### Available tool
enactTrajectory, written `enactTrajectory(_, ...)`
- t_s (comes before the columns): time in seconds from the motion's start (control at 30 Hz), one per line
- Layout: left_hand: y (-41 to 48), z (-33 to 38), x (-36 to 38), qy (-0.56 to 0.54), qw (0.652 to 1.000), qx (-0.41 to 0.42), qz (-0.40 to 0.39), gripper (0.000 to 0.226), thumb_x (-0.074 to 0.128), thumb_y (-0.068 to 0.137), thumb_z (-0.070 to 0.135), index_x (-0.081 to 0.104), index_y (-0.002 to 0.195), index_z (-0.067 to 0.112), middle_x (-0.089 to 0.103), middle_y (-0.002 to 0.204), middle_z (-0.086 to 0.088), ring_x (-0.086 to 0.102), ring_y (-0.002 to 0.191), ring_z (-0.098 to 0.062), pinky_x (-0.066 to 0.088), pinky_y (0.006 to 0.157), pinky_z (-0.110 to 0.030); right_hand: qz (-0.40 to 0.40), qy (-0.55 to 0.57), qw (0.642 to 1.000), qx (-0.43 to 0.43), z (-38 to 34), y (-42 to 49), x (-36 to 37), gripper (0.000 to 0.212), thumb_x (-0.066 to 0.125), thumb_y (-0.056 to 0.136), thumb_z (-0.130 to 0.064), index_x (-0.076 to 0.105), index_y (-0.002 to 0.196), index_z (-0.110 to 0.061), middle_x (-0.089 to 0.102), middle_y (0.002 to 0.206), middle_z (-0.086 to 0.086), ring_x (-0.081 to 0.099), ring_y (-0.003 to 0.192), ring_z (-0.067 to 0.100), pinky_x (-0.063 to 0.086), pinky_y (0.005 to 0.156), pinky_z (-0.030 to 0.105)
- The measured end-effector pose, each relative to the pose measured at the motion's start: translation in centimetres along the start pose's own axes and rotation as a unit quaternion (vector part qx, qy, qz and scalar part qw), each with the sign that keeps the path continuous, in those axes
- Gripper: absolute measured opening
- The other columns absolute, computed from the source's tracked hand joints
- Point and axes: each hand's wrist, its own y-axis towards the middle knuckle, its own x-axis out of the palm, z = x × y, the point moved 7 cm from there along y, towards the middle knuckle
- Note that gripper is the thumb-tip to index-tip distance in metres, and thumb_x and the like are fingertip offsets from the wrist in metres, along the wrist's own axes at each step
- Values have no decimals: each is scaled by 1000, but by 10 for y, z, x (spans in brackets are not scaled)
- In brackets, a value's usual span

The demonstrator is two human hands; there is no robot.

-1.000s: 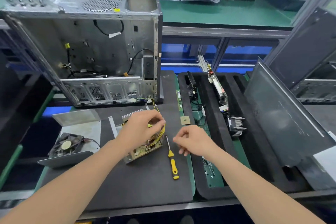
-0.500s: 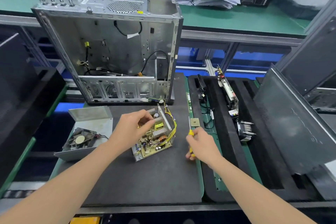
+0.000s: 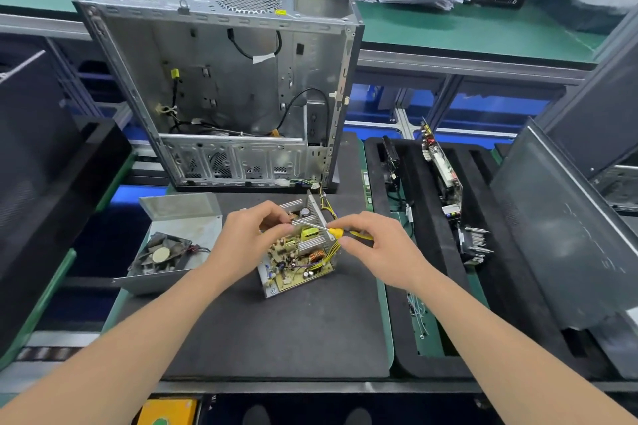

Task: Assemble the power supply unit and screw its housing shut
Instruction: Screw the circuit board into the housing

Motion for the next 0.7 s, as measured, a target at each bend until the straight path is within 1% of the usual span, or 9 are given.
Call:
enactTrajectory(0.17,-2,-4,-4,-12,1000,-9,17,11,81,89,23,71,88,27,73,82,19,70,84,-7,50,76,-12,4,-4,1000,-7,0,-1,0,29,64,102,-28,72,125,-43,66,99,-7,60,100,12,49,97,44)
enactTrajectory(0.33,-3,-2,-3,-13,1000,-5,17,12,81,89,22,70,86,29,73,82,20,70,84,-7,48,75,-9,4,-18,1000,-18,-3,0,1,29,65,101,-29,72,126,-42,66,99,-8,60,100,10,49,96,43)
enactTrajectory(0.4,-3,-2,-3,-8,1000,-5,14,12,81,89,23,71,86,28,73,81,19,70,83,-6,48,74,-10,4,-25,999,-23,-3,1,0,30,66,101,-28,72,127,-41,65,100,-6,60,99,13,50,95,43)
enactTrajectory(0.47,-2,-1,-2,4,1000,0,6,10,81,89,23,72,87,26,73,80,16,70,82,-8,50,74,-14,8,-41,999,-31,-4,1,0,30,66,101,-27,72,128,-40,63,100,-5,61,98,16,50,94,42)
enactTrajectory(0.57,-1,0,-1,22,1000,12,-7,10,80,89,21,71,89,25,74,81,14,70,82,-8,52,75,-18,10,-47,998,-35,-4,2,-1,31,67,101,-26,72,129,-39,61,102,-8,60,100,13,49,95,39)
enactTrajectory(0.7,-1,-1,-1,8,1000,12,-5,10,80,89,19,72,89,23,74,82,14,71,84,-9,53,77,-16,-4,29,1000,-6,2,4,-1,28,69,100,-26,75,124,-39,69,103,-9,62,103,8,50,96,35)
